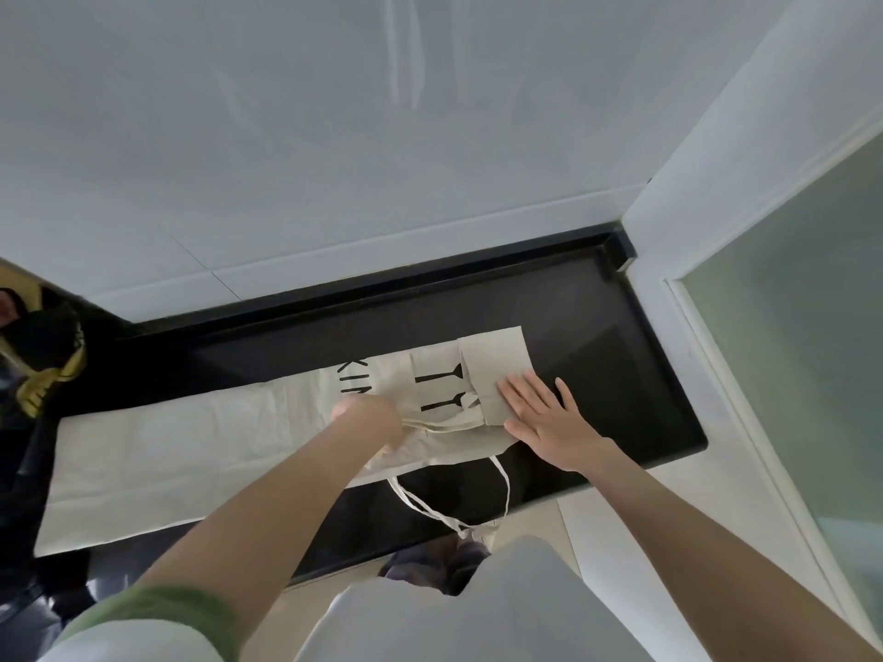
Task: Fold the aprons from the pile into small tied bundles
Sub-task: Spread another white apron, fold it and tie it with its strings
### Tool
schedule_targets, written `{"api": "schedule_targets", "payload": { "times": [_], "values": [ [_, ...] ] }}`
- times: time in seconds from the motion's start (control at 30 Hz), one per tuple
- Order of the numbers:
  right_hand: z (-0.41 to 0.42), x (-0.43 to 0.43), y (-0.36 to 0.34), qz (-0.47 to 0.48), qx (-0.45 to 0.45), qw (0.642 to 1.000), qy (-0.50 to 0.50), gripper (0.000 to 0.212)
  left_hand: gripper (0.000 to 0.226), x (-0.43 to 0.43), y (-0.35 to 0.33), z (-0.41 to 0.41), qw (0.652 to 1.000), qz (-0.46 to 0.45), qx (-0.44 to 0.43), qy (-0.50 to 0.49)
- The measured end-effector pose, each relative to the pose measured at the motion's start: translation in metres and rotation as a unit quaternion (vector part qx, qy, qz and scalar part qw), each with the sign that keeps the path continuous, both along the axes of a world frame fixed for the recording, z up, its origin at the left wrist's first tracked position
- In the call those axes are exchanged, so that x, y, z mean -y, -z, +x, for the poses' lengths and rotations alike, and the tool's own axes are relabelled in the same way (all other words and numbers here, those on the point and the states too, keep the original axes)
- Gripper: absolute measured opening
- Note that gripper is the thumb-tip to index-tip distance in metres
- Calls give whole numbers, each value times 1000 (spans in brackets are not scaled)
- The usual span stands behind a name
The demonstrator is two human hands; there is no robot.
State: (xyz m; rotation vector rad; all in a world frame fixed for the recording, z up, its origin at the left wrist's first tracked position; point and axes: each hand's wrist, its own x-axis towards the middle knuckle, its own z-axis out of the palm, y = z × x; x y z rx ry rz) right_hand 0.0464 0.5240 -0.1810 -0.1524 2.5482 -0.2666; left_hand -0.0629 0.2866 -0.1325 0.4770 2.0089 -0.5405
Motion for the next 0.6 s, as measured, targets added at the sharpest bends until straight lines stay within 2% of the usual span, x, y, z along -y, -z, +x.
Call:
{"api": "schedule_targets", "payload": {
  "times": [0.03, 0.1, 0.13, 0.17, 0.23, 0.3, 0.37, 0.43, 0.53, 0.57, 0.6],
  "values": [
    [1, -2, 0, -24, -51, 998, 23, 75, 53, 1, -1, 0, 1000, -2, -19, -3],
    [-1, -5, -1, -39, -151, 985, 76, 44, 69, -2, -4, 5, 997, 47, -65, 3],
    [-4, -5, -1, -37, -182, 975, 119, 34, 69, -6, -6, 10, 991, 97, -88, 12],
    [-9, -3, -2, -40, -190, 964, 183, 34, 64, -11, -7, 17, 979, 170, -115, 20],
    [-19, 1, -6, -83, -135, 930, 331, 38, 56, -23, 0, 29, 929, 340, -145, 14],
    [-28, 2, -7, -145, -54, 894, 421, 29, 51, -33, 9, 34, 892, 442, -92, -20],
    [-30, 7, -10, -192, -8, 874, 446, 16, 45, -41, 18, 36, 898, 437, -44, -27],
    [-28, 16, -14, -251, -8, 854, 456, 10, 37, -45, 27, 37, 907, 419, -42, -20],
    [-24, 31, -25, -370, -11, 790, 489, 8, 32, -60, 33, 38, 906, 405, -45, -113],
    [-24, 37, -30, -394, -11, 780, 485, 9, 32, -64, 33, 40, 889, 421, -37, -177],
    [-24, 42, -33, -409, -8, 779, 474, 11, 34, -67, 28, 40, 846, 449, -11, -287]
  ]
}}
